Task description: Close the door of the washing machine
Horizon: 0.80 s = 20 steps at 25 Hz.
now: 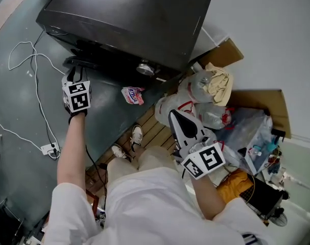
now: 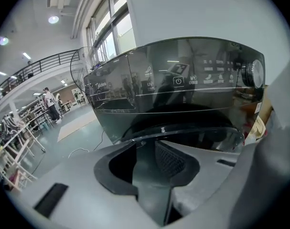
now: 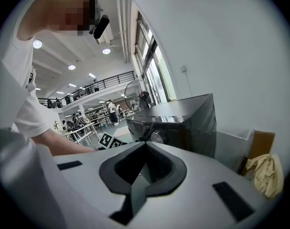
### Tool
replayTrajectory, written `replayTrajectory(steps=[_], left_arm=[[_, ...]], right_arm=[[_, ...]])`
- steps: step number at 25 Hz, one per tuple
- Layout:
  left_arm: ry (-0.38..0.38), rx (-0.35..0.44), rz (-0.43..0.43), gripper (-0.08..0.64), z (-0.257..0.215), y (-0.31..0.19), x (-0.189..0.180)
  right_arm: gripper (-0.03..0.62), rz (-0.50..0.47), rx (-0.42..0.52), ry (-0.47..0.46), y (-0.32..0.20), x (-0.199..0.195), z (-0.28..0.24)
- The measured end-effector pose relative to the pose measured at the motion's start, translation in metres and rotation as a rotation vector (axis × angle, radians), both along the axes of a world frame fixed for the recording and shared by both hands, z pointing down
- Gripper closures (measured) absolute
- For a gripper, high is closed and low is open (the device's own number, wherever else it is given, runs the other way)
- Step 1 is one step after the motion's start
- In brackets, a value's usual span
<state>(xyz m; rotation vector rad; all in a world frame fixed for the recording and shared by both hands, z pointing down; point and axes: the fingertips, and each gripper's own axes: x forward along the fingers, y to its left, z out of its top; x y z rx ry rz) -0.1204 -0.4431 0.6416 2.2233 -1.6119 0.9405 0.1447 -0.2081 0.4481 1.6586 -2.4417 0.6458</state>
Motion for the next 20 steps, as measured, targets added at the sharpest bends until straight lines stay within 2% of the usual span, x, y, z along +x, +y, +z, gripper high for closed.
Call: replayTrajectory(steps=[4,10,16,20], left_arm=[[0.022,0.008,-0.006,0.453,-0.002,-0.013,0.013],[0.05,0.05,-0.017,0.553,0.001,-0.02,0.029],[0.051,0.016,-0.094,0.56,0.001,-0.032,0.016],[0.051,0.052,-0.087,0.561,-0.004,-0.04,0.013]], right_arm=[[0.6,0.013,-0.009,-0.004,-0.003,0.012,0.003],[0.6,0.018,-0.011,-0.009,-0.004,0.02,0.008],[0.6,0.027,-0.019,-0.013,0.001,0.02,0.012],[0.6,0.033,-0.023,-0.015,0.005,0.026,0.013]])
